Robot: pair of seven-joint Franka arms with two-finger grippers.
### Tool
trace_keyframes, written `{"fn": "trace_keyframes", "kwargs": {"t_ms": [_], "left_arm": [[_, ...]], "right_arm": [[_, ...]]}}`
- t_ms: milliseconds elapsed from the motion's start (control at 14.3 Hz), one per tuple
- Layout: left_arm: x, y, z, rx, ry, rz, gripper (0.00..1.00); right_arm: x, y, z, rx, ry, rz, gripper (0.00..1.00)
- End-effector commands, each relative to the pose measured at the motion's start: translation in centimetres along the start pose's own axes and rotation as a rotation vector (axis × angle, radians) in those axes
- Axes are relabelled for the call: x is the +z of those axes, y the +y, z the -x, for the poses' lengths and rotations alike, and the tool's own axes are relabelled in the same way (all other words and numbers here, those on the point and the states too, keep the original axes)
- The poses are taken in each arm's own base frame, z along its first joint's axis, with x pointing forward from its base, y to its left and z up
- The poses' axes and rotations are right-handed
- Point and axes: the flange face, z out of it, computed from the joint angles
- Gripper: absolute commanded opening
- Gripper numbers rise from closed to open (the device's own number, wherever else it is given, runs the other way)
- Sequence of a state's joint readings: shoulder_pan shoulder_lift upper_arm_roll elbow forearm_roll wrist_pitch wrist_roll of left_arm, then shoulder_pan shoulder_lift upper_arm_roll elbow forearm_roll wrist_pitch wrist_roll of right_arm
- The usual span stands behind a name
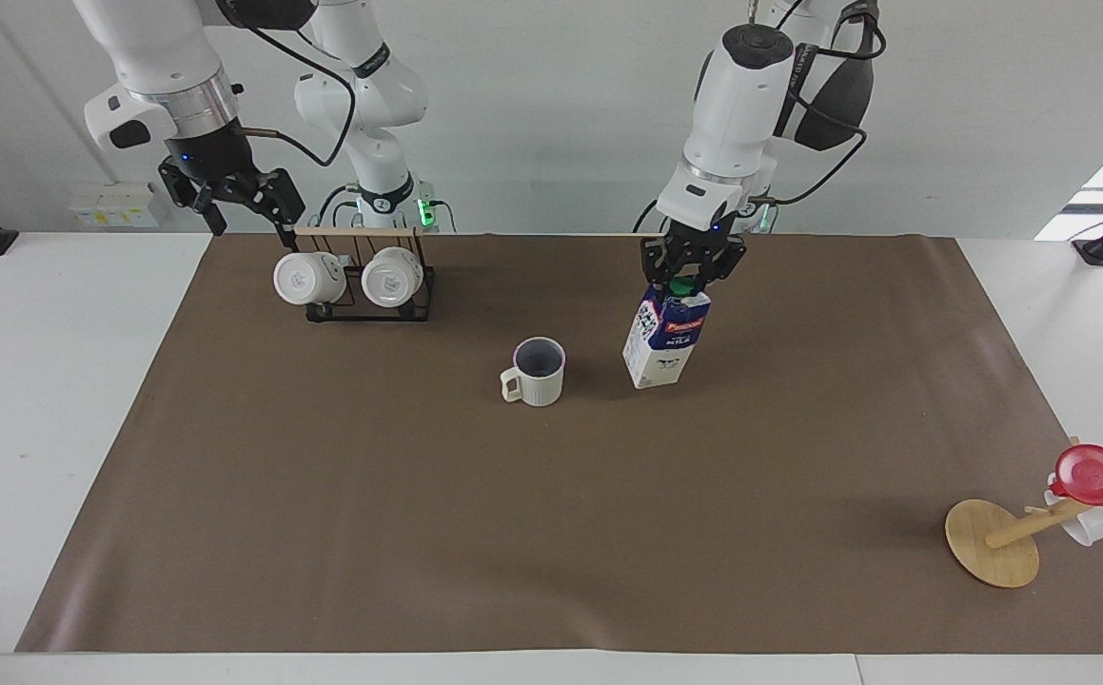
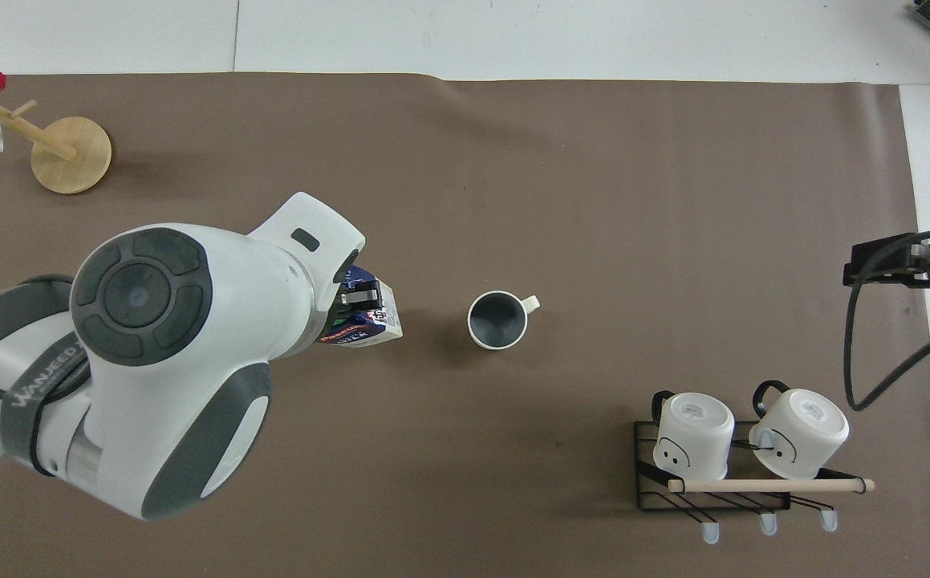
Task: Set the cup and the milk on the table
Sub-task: 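Carry the milk carton with the left gripper beside the white mug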
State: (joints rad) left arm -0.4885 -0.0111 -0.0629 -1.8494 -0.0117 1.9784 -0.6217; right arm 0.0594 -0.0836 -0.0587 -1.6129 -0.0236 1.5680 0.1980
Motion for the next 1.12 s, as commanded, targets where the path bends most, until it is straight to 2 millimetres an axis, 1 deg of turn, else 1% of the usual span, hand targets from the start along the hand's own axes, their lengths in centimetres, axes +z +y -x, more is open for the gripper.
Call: {"fn": "trace_keyframes", "kwargs": {"t_ms": [0, 70, 140, 280, 490, 630, 770, 1051], "left_arm": [[0.5, 2.2, -0.5, -0.005, 0.019, 0.012, 0.53], [1.2, 3.1, -0.2, -0.007, 0.022, 0.01, 0.53], [1.6, 3.6, -0.1, -0.006, 0.027, 0.004, 0.53], [1.9, 4.0, 0.0, 0.006, 0.038, 0.006, 0.54], [3.2, 5.6, 0.9, 0.008, 0.044, -0.009, 0.54], [3.5, 5.6, 1.1, 0.004, 0.047, -0.014, 0.54], [4.7, 6.4, 1.2, 0.017, 0.05, -0.012, 0.54], [5.3, 6.0, 1.3, 0.064, 0.084, -0.069, 0.55]], "right_arm": [[-2.8, 0.7, 0.4, -0.032, 0.013, -0.014, 1.0], [-2.6, 0.8, 0.5, -0.044, -0.004, -0.01, 1.0], [-2.7, 1.1, 0.7, -0.057, -0.016, -0.008, 1.0], [-2.7, 1.3, 0.7, -0.066, -0.017, -0.008, 1.0], [-2.6, 1.2, 0.9, -0.066, -0.019, -0.006, 1.0], [-2.6, 1.0, 1.0, -0.069, -0.019, -0.005, 1.0], [-2.6, 1.0, 1.0, -0.069, -0.019, -0.007, 1.0], [-2.6, 1.0, 1.0, -0.069, -0.019, -0.007, 1.0]]}}
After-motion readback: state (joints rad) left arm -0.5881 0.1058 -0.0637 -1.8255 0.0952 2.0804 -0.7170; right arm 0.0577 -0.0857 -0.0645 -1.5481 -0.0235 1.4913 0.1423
